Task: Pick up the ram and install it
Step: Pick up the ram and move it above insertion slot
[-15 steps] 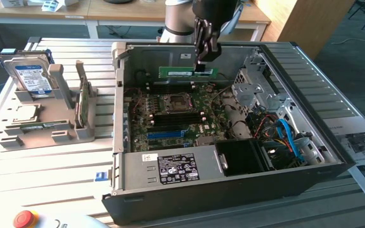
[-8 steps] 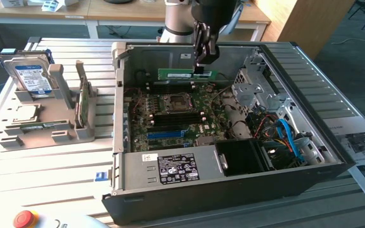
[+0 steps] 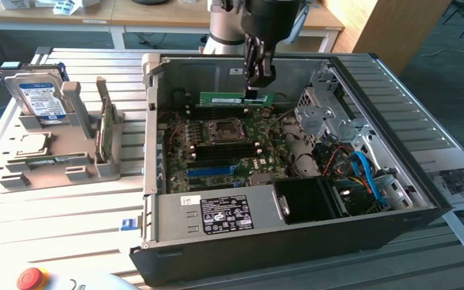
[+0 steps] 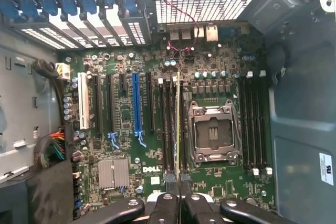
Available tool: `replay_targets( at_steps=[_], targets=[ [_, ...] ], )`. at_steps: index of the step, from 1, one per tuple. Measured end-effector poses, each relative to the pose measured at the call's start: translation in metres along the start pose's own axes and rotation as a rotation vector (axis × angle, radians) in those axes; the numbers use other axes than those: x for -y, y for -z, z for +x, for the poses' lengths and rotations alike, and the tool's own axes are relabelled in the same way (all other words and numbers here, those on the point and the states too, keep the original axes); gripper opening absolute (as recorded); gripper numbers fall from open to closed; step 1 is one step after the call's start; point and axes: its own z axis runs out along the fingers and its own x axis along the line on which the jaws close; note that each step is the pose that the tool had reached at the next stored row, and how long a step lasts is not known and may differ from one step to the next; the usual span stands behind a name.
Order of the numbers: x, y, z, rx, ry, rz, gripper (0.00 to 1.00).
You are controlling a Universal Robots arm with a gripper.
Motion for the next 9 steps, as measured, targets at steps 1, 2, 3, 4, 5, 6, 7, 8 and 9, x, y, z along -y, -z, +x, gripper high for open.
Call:
replay_targets(
  at_steps=[1, 2, 3, 4, 5, 6, 7, 8, 9],
  targets=[
    [0.0000, -0.0017, 0.0000, 0.0001, -0.001, 0.0000, 0.12],
    [0.0000, -0.0047, 0.0000, 0.0001, -0.001, 0.0000, 0.12],
    [0.0000, -0.0056, 0.0000, 0.0003, -0.001, 0.0000, 0.12],
    [0.0000, -0.0061, 0.0000, 0.0002, -0.001, -0.0001, 0.12],
    [0.0000, -0.0064, 0.0001, 0.0000, -0.001, -0.0005, 0.12],
    [-0.0001, -0.0067, 0.0001, 0.0000, 0.000, -0.0011, 0.12],
    [0.0000, -0.0071, 0.0001, -0.0001, 0.001, -0.0017, 0.12],
    [0.0000, -0.0074, 0.0002, -0.0002, 0.003, -0.0022, 0.12],
    [0.0000, -0.0076, 0.0002, -0.0003, 0.005, -0.0028, 0.12]
  ],
)
